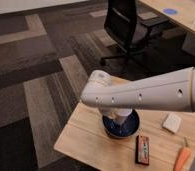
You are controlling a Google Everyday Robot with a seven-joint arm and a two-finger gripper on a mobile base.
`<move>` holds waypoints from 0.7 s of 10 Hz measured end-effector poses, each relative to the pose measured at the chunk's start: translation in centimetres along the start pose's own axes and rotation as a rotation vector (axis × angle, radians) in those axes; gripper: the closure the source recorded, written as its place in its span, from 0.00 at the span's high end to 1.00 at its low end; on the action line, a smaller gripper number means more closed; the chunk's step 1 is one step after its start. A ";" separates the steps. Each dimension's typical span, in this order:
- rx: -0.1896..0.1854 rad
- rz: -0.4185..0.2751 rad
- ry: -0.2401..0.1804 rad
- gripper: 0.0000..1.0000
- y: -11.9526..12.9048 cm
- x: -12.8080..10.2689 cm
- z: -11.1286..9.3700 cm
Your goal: Place the eraser in the ceramic cup
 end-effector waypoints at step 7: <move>-0.060 0.055 0.004 0.80 0.6 -0.1 -2.1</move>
